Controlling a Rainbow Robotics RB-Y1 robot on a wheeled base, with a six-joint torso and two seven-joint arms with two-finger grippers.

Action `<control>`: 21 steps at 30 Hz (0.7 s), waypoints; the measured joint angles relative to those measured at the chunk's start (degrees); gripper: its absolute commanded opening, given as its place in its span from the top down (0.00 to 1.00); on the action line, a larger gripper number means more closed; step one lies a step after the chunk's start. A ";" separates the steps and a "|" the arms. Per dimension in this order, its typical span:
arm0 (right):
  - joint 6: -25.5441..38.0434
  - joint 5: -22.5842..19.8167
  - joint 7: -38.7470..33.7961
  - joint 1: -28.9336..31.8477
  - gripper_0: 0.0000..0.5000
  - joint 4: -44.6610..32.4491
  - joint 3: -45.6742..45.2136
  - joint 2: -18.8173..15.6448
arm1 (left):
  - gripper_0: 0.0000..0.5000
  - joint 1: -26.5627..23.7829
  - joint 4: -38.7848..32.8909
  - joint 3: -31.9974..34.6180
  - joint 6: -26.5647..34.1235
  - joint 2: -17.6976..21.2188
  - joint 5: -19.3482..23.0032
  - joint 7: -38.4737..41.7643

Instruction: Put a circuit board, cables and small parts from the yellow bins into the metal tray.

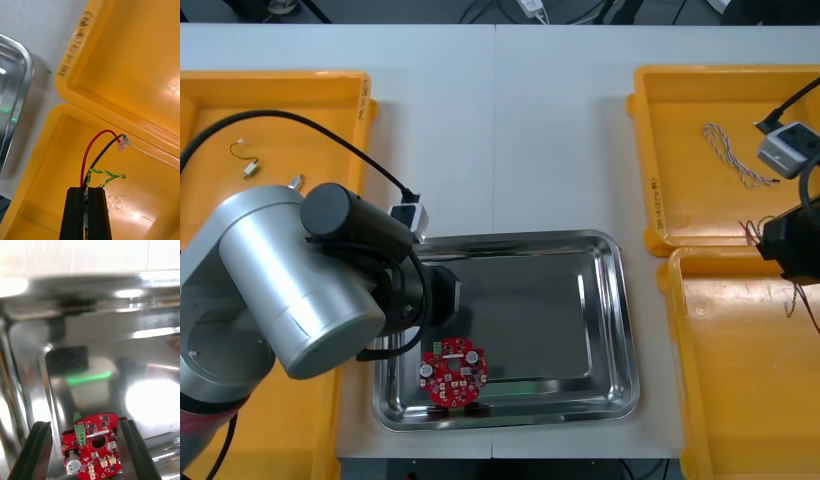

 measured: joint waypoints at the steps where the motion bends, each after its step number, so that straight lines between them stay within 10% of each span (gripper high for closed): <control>1: 0.00 0.00 0.00 -0.51 1.00 -0.50 1.27 0.12 | 0.00 -0.69 0.00 0.59 0.01 0.67 1.17 0.00; 21: 0.02 5.07 0.81 -10.09 1.00 -3.03 21.81 13.59 | 0.00 -10.80 4.96 10.43 0.06 13.78 20.28 -0.36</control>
